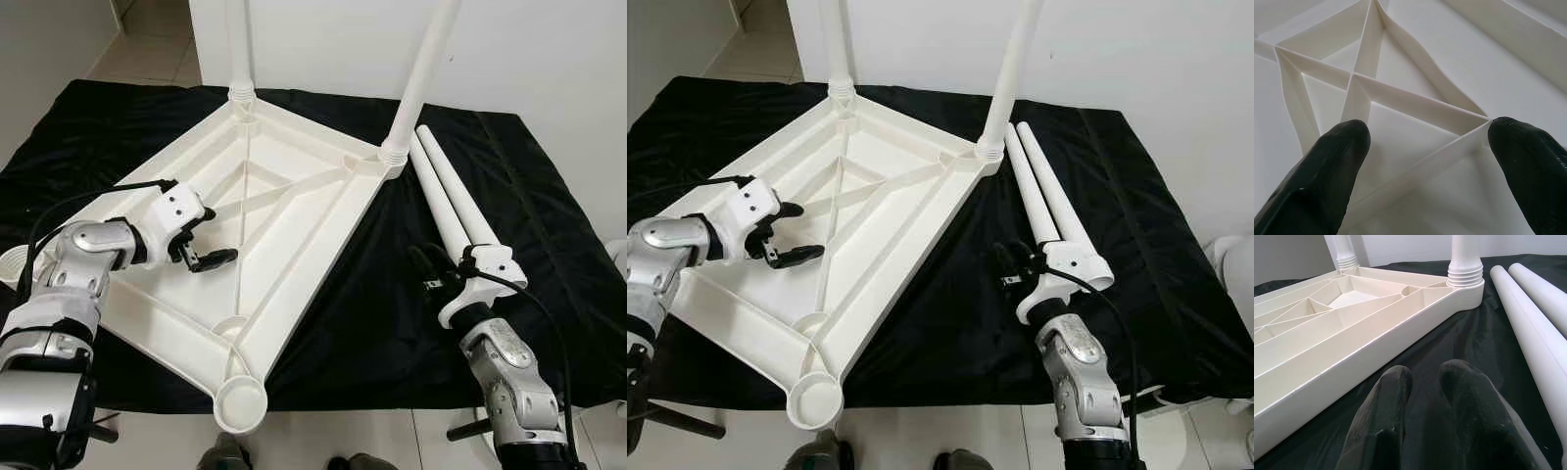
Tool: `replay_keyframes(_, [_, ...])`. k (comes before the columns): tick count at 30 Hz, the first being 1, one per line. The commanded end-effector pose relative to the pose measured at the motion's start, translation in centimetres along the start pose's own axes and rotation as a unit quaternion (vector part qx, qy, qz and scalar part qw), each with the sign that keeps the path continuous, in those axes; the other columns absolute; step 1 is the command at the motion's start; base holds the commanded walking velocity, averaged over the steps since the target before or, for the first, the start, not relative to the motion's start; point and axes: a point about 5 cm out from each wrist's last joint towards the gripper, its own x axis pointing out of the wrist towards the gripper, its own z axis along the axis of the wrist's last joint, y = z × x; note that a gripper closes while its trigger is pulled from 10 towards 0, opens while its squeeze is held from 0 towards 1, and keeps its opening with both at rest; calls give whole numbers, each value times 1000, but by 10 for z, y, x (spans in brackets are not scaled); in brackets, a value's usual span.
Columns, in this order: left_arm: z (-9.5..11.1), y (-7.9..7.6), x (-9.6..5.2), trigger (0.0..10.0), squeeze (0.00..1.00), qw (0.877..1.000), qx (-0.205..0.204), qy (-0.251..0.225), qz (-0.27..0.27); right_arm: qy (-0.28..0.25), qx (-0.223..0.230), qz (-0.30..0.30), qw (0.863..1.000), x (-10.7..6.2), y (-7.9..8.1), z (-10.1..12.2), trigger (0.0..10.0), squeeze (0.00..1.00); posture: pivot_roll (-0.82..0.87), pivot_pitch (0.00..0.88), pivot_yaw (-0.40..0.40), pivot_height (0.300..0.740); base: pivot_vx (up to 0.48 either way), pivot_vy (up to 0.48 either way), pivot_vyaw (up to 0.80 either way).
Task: Building children table
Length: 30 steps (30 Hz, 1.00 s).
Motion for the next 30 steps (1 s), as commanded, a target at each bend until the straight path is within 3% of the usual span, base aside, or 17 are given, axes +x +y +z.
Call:
replay_keyframes(1, [-3,-2,10,10000,0,999,11,18,24,6,-4,-7,1000,-4,-4,-2,10000,0,63,35,-33,740,0,0,0])
replay_keyframes(6, [-4,-3,23,10000,0,998,30,47,20,6,-5,-9,1000,-3,-5,-2,10000,0,60,33,-31,740,0,0,0])
replay_keyframes(22, [-2,7,20,10000,0,994,70,77,-11,10,-10,-12,1000,-5,-8,-2,10000,0,60,40,-27,740,0,0,0])
replay_keyframes(23, [-1,7,21,9294,0,994,78,80,-17,10,-10,-11,1000,-5,-8,-2,10000,0,61,40,-25,740,0,0,0])
replay_keyframes(26, [2,8,22,9176,0,991,93,88,-27,11,-10,-11,1000,-5,-8,-2,10000,0,62,41,-25,740,0,0,0])
replay_keyframes(27, [4,9,23,8196,0,990,99,90,-32,11,-10,-11,1000,-5,-8,-2,10000,0,62,42,-23,740,0,0,0])
replay_keyframes(29, [6,10,23,7922,0,990,103,92,-36,11,-10,-11,1000,-5,-8,-2,10000,0,62,45,-23,740,0,0,0])
replay_keyframes(30, [7,11,24,6824,0,989,106,93,-40,12,-10,-11,1000,-5,-8,-2,10000,0,62,46,-22,740,0,0,0])
